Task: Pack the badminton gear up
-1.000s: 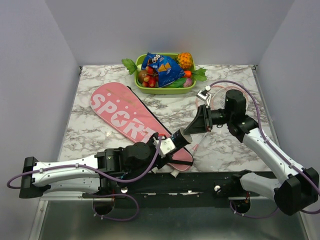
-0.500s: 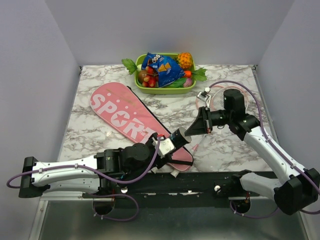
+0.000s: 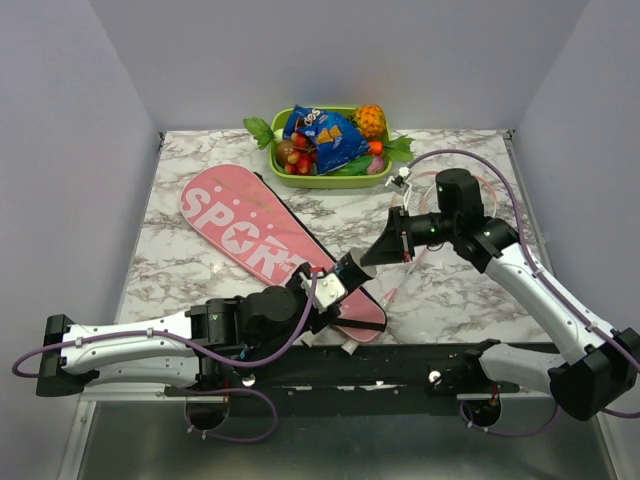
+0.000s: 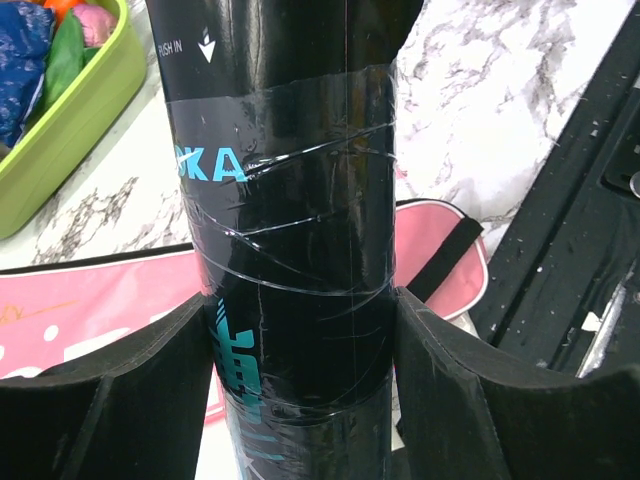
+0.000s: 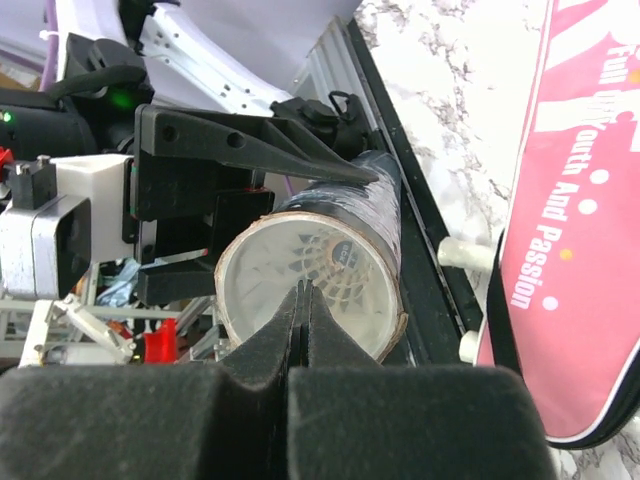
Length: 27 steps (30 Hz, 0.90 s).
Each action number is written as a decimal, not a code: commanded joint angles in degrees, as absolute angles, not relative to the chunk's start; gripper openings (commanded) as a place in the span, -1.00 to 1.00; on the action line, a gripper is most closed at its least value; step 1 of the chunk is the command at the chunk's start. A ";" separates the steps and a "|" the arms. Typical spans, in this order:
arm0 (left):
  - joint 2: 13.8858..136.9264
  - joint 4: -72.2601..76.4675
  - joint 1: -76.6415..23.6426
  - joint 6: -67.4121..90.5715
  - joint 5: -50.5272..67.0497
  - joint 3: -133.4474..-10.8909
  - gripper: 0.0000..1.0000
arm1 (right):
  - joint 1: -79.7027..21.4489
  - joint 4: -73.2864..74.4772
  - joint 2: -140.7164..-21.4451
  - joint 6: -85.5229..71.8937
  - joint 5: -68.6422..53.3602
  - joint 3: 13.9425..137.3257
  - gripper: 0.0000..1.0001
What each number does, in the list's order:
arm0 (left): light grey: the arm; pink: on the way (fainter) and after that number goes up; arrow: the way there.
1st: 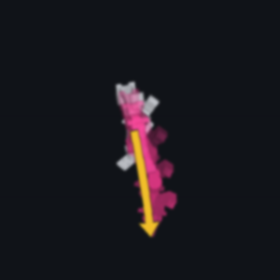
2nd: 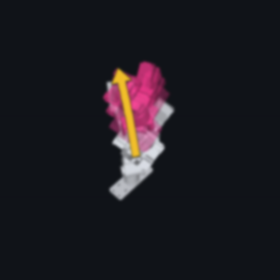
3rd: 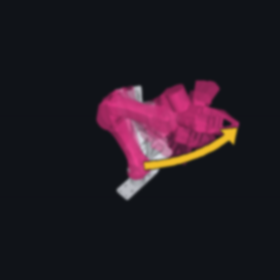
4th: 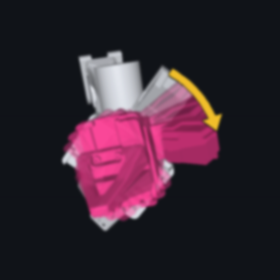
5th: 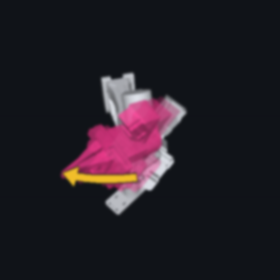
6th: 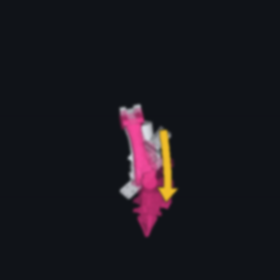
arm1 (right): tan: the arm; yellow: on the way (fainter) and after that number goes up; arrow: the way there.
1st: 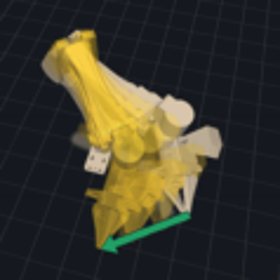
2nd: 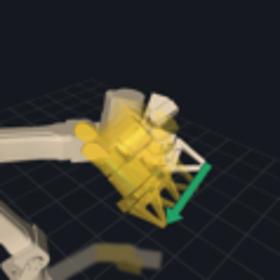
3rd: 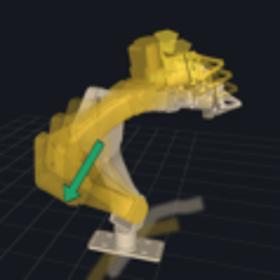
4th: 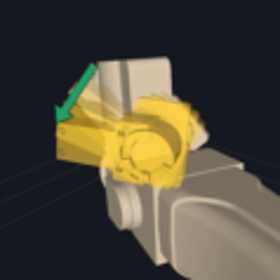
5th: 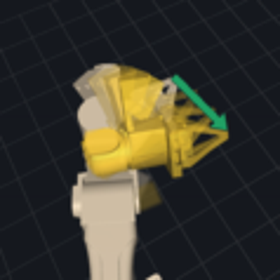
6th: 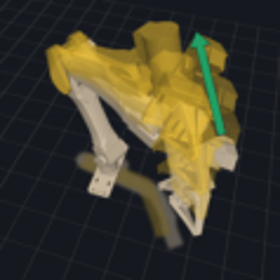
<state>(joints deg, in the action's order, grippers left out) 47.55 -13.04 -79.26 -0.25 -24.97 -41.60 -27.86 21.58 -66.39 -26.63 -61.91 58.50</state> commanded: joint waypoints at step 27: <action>52.55 -22.39 -45.56 -14.86 -25.34 -64.05 -1.00 | -28.30 48.52 -66.62 -23.55 -25.31 78.76 -0.99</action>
